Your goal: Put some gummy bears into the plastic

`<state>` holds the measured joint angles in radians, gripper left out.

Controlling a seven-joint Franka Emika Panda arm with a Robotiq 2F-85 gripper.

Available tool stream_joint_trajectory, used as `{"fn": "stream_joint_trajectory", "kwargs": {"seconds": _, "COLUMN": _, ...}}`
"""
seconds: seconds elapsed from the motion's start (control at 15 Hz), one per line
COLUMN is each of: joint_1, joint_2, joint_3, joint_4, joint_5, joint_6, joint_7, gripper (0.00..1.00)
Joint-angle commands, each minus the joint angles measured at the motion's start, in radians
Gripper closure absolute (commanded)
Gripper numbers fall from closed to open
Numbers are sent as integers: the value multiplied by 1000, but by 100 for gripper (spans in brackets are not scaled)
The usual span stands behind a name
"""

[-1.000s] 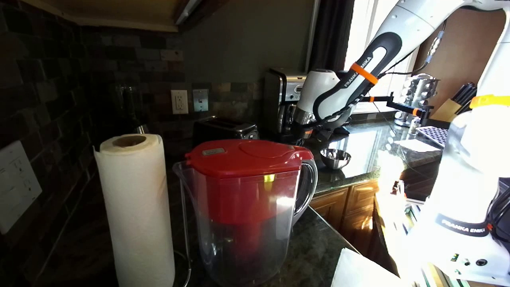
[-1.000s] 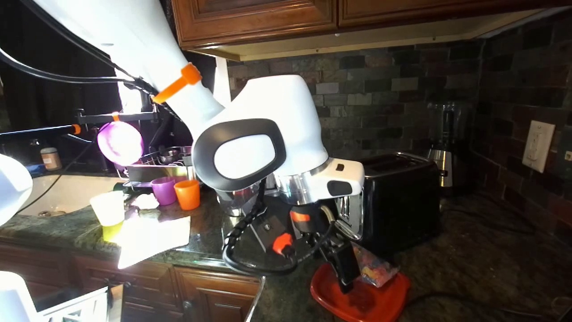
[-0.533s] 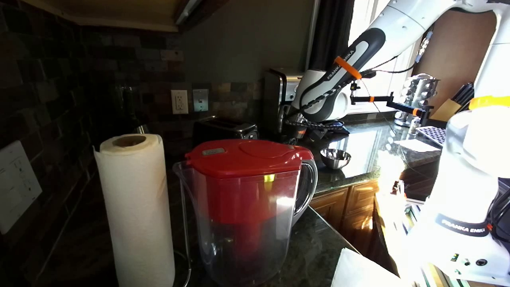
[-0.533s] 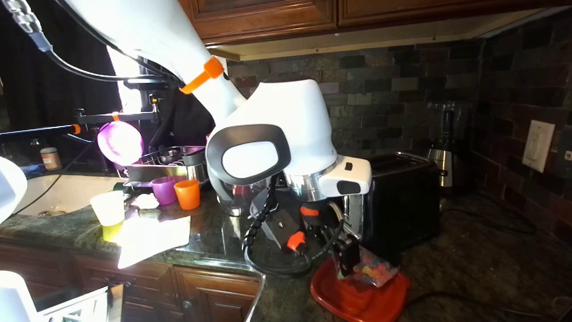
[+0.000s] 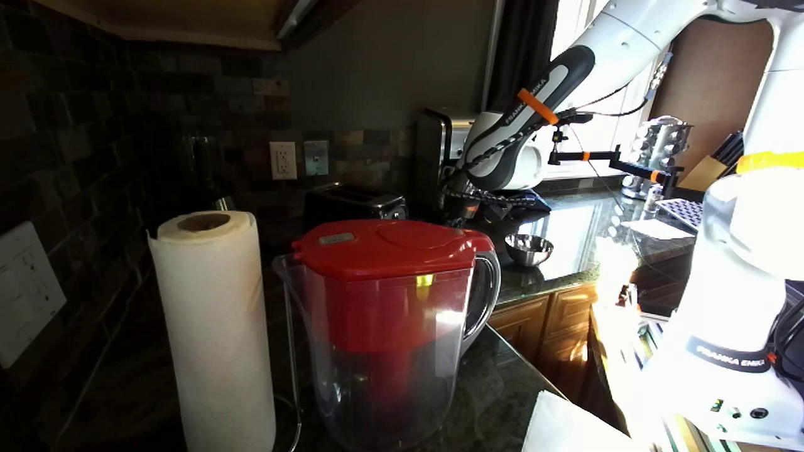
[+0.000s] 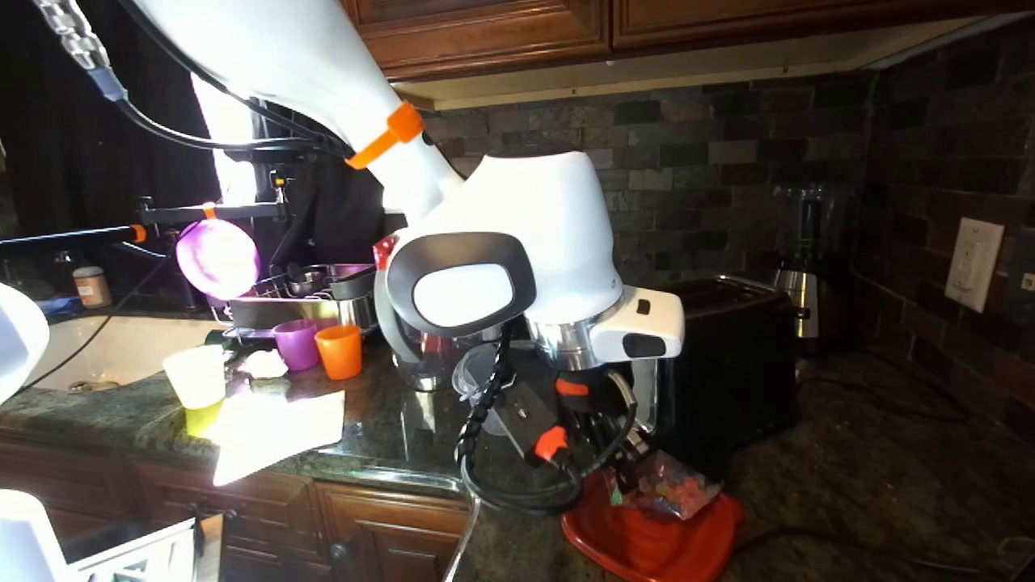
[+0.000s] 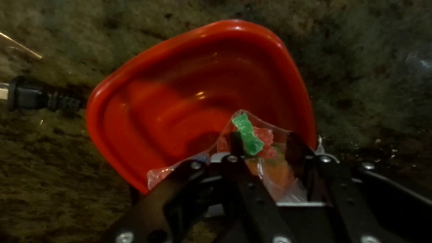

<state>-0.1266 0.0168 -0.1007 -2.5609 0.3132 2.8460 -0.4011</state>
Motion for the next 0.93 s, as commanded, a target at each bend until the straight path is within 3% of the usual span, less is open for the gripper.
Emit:
{"fn": "stream_joint_trajectory", "kwargs": {"seconds": 0.0, "joint_1": -4, "joint_2": 32, "joint_3": -1, "joint_4": 17, "joint_5": 20, "joint_6": 6, "joint_7": -31, "gripper": 55}}
{"fn": "stream_joint_trajectory", "kwargs": {"seconds": 0.2, "joint_1": -7, "joint_2": 40, "joint_3": -1, "joint_4": 21, "joint_5": 22, "joint_6": 7, "joint_7": -36, "gripper": 59}}
{"fn": "stream_joint_trajectory", "kwargs": {"seconds": 0.53, "joint_1": -9, "joint_2": 47, "joint_3": 1, "joint_4": 29, "joint_5": 24, "joint_6": 9, "joint_7": -41, "gripper": 100}}
{"fn": "stream_joint_trajectory", "kwargs": {"seconds": 0.87, "joint_1": -11, "joint_2": 43, "joint_3": 0, "joint_4": 29, "joint_5": 25, "joint_6": 6, "joint_7": -40, "gripper": 98}}
